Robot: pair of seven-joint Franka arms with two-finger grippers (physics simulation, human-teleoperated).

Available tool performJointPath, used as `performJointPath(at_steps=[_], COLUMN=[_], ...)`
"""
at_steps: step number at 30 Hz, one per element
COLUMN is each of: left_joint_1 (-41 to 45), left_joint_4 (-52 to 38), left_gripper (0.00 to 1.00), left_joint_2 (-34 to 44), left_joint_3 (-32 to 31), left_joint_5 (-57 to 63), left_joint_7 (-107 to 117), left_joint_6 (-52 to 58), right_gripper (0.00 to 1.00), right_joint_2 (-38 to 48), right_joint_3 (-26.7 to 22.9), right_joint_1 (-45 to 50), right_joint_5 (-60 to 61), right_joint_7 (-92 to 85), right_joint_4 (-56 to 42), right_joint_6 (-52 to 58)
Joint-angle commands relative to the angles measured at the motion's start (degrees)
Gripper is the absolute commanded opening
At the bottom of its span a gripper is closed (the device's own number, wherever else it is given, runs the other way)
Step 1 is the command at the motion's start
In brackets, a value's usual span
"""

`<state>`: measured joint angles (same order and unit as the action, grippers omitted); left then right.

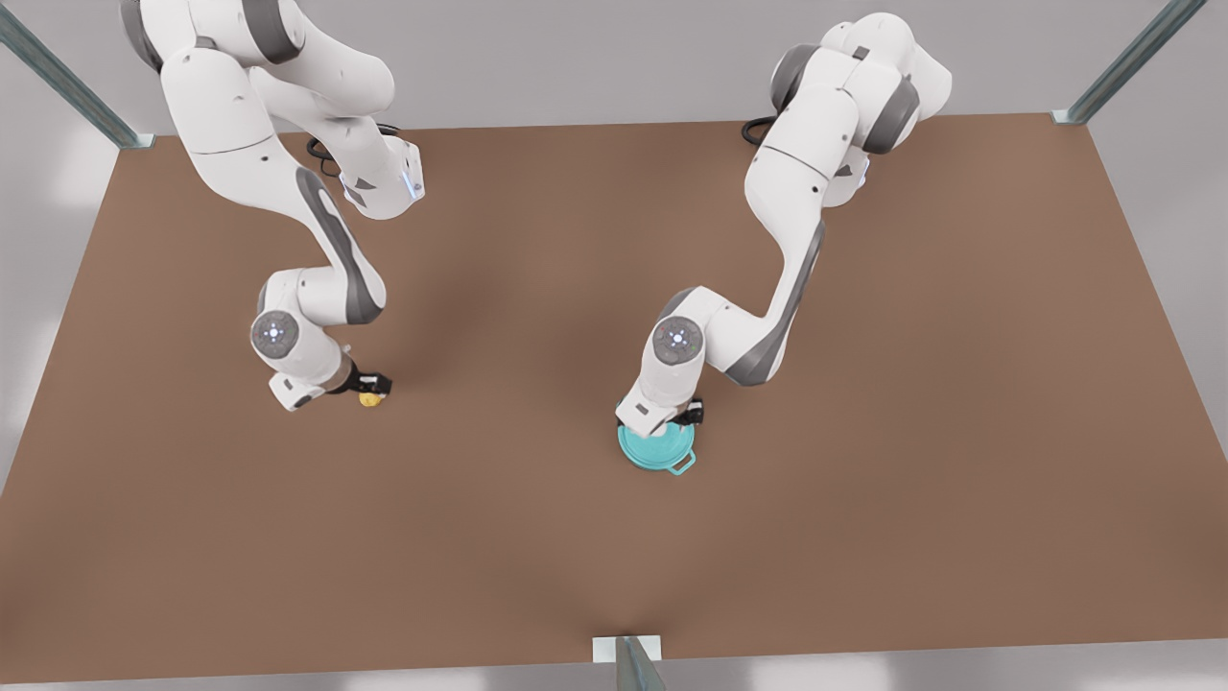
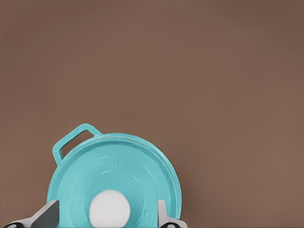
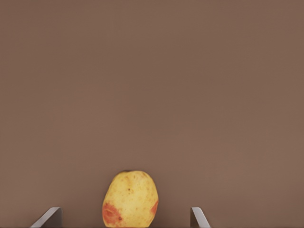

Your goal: Open the pot lid and put the potato into the pot

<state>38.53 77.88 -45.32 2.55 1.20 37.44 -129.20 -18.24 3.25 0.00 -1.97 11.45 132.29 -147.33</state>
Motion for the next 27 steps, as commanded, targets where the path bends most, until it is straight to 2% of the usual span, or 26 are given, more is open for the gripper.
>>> performJointPath(at_steps=[1, 12, 13, 14, 15, 19, 20, 22, 23, 25, 27], left_joint_1=[-0.03, -0.03, -0.12, -0.12, -0.12, -0.12, -0.12, -0.21, -0.56, -3.46, -9.78], left_joint_4=[-0.01, -0.1, -0.1, -0.1, -0.1, -0.18, -0.18, -0.97, -3.61, -8.8, -8.62], left_gripper=[1.0, 1.0, 0.78, 0.61, 0.52, 0.41, 0.4, 0.39, 0.39, 0.39, 0.39], left_joint_2=[-0.29, -1.88, -1.88, -1.88, -1.88, -1.79, -1.61, -1.17, -1.17, -1.17, -1.35], left_joint_3=[0.0, 0.09, 0.09, 0.09, 0.09, 0.09, 0.09, 0.62, 0.97, 1.06, 1.06], left_joint_5=[0.55, 1.26, 1.26, 1.17, 1.17, 1.26, 1.26, 1.26, 1.35, 0.91, 1.26], left_joint_7=[3.96, 4.49, 4.58, 4.66, 4.66, 4.66, 4.49, 4.22, 3.87, -0.43, -10.97], left_joint_6=[-1.67, -3.25, -3.17, -3.08, -3.08, -2.55, -2.29, 0.26, 3.77, 11.77, 12.04], right_gripper=[1.0, 1.0, 1.0, 1.0, 0.97, 0.91, 0.83, 0.75, 0.68, 0.62, 0.58], right_joint_2=[-0.92, -5.05, -5.32, -5.32, -5.41, -5.41, -5.41, -5.41, -5.41, -5.14, -4.88], right_joint_3=[0.0, 0.0, 0.0, 0.0, 0.0, 0.0, 0.0, 0.0, 0.0, 0.09, 0.18], right_joint_1=[0.0, 0.44, 0.44, 0.44, 0.44, 0.44, 0.44, 0.35, 0.35, 0.44, 0.44], right_joint_5=[0.12, 0.21, 0.21, 0.21, 0.21, 0.21, 0.21, 0.21, 0.21, 0.21, 0.21], right_joint_7=[8.24, 8.68, 8.68, 8.68, 8.68, 8.68, 8.68, 8.68, 8.59, 8.59, 8.59], right_joint_4=[-0.02, -0.02, -0.11, -0.11, -0.11, -0.02, -0.02, -0.02, -0.02, 0.07, -0.02], right_joint_6=[-4.2, -6.22, -6.22, -6.22, -6.22, -6.22, -6.13, -5.96, -5.69, -5.17, -4.37])
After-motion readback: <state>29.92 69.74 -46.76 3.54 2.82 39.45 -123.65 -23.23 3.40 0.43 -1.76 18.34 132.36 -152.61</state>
